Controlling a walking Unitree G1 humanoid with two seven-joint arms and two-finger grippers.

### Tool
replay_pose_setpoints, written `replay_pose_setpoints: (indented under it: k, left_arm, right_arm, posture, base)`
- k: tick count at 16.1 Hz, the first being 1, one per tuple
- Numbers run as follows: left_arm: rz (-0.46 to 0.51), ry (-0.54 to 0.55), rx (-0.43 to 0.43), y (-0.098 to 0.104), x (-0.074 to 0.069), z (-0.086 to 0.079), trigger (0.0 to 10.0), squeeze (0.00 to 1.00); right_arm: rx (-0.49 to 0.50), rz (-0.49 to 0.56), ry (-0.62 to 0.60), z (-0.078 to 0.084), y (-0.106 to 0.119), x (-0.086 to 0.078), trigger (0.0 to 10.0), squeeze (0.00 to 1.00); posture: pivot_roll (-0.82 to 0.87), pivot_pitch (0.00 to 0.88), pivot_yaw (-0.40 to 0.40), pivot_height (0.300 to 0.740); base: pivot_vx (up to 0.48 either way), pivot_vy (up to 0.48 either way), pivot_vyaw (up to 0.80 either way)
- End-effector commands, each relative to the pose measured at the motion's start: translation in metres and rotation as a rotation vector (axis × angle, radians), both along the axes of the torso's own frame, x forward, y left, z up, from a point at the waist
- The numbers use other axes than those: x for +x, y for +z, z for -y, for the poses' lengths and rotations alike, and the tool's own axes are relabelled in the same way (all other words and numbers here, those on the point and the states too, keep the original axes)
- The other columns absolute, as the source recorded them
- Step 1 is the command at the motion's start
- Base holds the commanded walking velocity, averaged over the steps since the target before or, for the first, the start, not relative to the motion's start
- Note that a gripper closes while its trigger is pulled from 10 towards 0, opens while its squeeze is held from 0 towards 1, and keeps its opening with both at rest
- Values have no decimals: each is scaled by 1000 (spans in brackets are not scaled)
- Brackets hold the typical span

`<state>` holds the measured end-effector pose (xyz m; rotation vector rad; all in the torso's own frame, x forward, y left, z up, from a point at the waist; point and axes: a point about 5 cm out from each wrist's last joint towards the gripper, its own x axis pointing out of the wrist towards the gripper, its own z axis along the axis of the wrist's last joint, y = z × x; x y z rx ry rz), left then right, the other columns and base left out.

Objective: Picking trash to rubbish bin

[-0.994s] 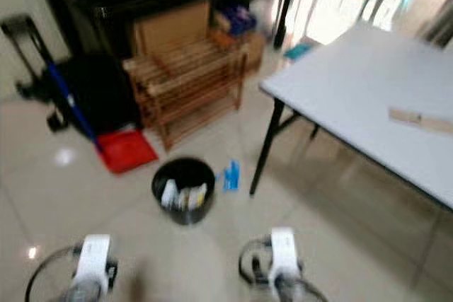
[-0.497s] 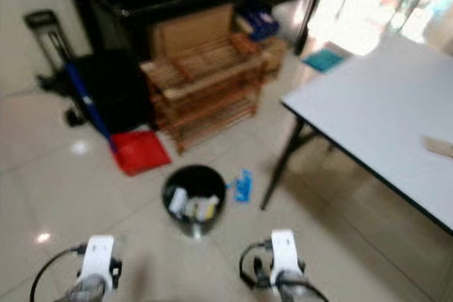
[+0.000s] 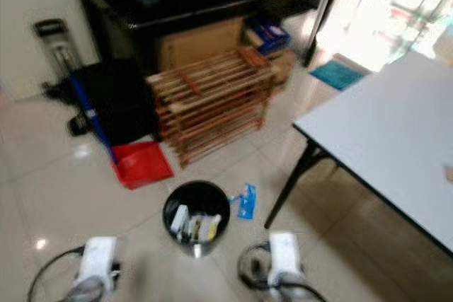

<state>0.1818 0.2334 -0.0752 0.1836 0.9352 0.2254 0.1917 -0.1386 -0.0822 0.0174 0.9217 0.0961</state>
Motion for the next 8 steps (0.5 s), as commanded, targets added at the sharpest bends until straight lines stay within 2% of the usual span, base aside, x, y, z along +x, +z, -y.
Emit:
replay_pose_setpoints:
  k: [1, 5, 8]
  left_arm:
    - [0, -15, -26, -2, 2, 12, 10000, 0]
    - [-1, -19, -25, -2, 2, 12, 10000, 0]
    - [-1, -21, -26, -2, 2, 12, 10000, 0]
  right_arm:
    - [-35, -2, -21, 17, -1, -2, 10000, 0]
    - [-49, 1, 10, 16, -1, -2, 10000, 0]
    - [-44, 0, 2, 15, -1, -2, 10000, 0]
  posture:
    - [31, 46, -51, 740]
    - [32, 41, -52, 740]
    - [31, 52, -52, 740]
  base:
    - [319, 0, 0]
    - [319, 0, 0]
    - [316, 0, 479]
